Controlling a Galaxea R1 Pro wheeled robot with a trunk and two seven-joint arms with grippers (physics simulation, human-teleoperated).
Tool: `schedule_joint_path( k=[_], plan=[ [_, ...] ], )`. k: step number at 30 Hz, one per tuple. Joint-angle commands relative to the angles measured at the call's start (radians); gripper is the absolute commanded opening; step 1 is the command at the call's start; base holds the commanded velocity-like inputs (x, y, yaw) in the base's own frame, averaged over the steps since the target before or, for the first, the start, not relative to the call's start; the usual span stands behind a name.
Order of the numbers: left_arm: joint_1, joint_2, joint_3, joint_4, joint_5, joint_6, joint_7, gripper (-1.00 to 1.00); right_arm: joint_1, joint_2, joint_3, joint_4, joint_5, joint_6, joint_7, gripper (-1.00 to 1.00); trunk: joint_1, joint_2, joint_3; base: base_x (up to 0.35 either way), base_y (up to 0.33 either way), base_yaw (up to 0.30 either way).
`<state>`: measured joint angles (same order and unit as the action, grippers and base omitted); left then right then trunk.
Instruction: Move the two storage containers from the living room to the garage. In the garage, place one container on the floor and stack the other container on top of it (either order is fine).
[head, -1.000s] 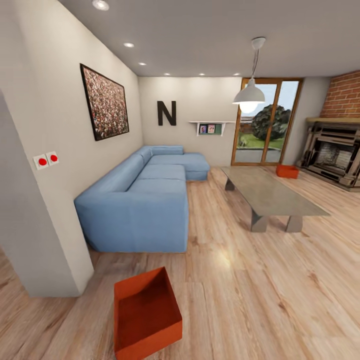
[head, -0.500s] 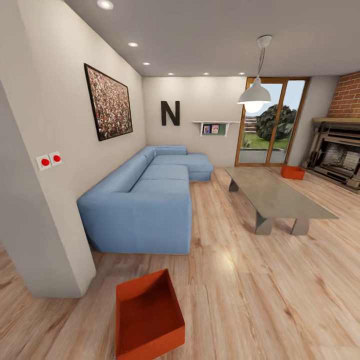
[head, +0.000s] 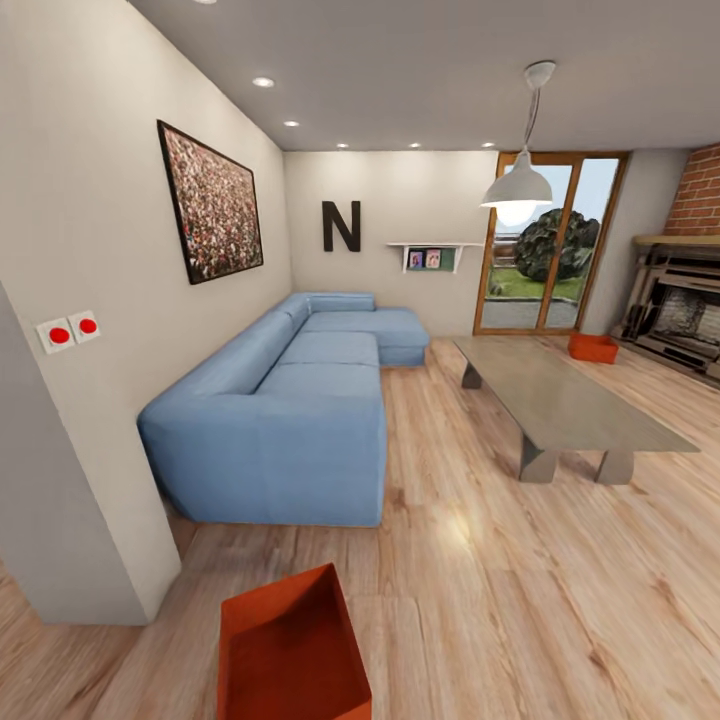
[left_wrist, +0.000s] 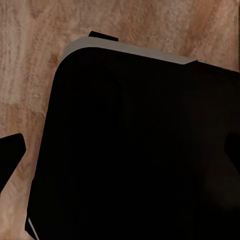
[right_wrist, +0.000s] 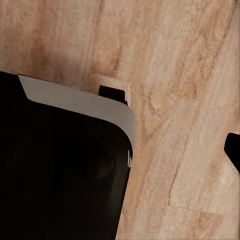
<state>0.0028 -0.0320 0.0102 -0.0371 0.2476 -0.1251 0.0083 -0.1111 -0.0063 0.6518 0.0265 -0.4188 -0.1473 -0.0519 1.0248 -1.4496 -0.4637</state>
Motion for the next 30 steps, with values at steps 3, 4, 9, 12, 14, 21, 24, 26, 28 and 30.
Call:
schedule_joint_path(
  k=[3, 4, 9, 12, 14, 21, 24, 26, 28, 30],
  plan=[
    [0.000, 0.000, 0.001, -0.002, 0.004, -0.002, 0.001, 1.00, -0.001, 0.000, 0.009, 0.003, -0.009, -0.006, 0.000, 1.00, 0.000, 0.000, -0.001, 0.026, 0.000, 0.231],
    [0.000, 0.000, 0.001, -0.002, 0.004, -0.002, 0.001, 1.00, -0.001, 0.000, 0.008, 0.003, -0.009, -0.006, 0.000, 1.00, 0.000, 0.000, -0.001, 0.015, 0.000, 0.246],
    [0.000, 0.000, 0.001, -0.002, 0.004, -0.002, 0.001, 1.00, -0.001, 0.001, 0.008, 0.003, -0.009, -0.006, 0.000, 1.00, 0.000, 0.000, -0.001, 0.004, 0.000, 0.262],
    [0.000, 0.000, 0.001, -0.001, 0.004, -0.002, 0.001, 1.00, -0.001, 0.002, 0.007, 0.003, -0.009, -0.006, 0.000, 1.00, 0.000, 0.000, -0.001, 0.000, 0.000, 0.267],
    [0.000, 0.000, 0.001, -0.001, 0.004, -0.002, 0.001, 1.00, -0.001, 0.002, 0.007, 0.003, -0.009, -0.006, -0.001, 1.00, 0.000, 0.000, -0.001, 0.000, 0.000, 0.267],
    [0.000, 0.000, 0.001, -0.001, 0.004, -0.002, 0.001, 1.00, -0.001, 0.001, 0.007, 0.003, -0.009, -0.006, -0.002, 1.00, 0.000, 0.000, -0.001, 0.000, 0.000, 0.267],
    [0.000, 0.001, 0.001, -0.001, 0.004, -0.002, 0.001, 1.00, -0.001, 0.002, 0.007, 0.003, -0.009, -0.006, -0.002, 1.00, 0.000, 0.000, -0.001, 0.000, 0.000, 0.267],
    [0.000, 0.000, 0.001, -0.001, 0.004, -0.002, 0.001, 1.00, -0.001, 0.002, 0.007, 0.003, -0.009, -0.006, -0.001, 1.00, 0.000, 0.000, -0.001, 0.000, 0.000, 0.267],
    [0.000, 0.000, 0.001, -0.001, 0.004, -0.002, 0.001, 1.00, -0.001, 0.002, 0.007, 0.003, -0.009, -0.006, -0.001, 1.00, 0.000, 0.000, -0.001, 0.000, 0.000, 0.267],
    [0.000, 0.000, 0.001, -0.001, 0.004, -0.002, 0.001, 1.00, -0.001, 0.002, 0.006, 0.003, -0.009, -0.006, -0.001, 1.00, 0.000, 0.000, -0.001, 0.000, 0.000, 0.267]
  ],
)
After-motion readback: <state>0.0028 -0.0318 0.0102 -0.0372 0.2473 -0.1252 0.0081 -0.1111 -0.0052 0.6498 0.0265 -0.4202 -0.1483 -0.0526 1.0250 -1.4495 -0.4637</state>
